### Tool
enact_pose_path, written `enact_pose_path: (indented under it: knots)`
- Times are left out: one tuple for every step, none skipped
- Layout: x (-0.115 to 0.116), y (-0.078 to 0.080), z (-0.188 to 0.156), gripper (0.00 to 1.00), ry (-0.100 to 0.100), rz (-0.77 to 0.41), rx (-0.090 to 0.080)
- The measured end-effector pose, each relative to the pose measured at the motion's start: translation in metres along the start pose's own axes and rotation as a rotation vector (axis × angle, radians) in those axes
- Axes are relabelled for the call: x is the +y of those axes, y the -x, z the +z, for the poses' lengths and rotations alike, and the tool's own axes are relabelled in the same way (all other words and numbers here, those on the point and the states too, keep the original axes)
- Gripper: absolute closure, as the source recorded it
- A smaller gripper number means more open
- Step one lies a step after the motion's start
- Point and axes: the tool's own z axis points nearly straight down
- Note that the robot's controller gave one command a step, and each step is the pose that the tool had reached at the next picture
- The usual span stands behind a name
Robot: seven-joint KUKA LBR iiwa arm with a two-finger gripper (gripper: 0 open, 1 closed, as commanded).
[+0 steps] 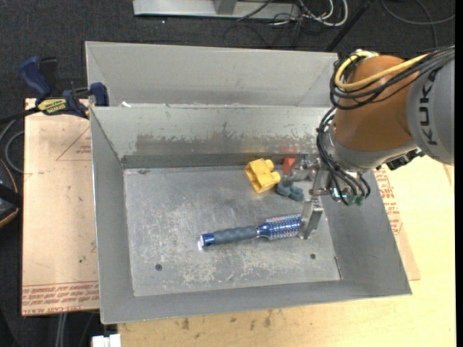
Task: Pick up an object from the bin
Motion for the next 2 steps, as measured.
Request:
enact_pose_path:
  knots:
    - [-0.0024, -0.0197, 0.1105, 0.00, -0.001, -0.220, -0.012]
    - [-0.0023, -0.0192, 0.1094, 1.00, -0.001, -0.222, -0.012]
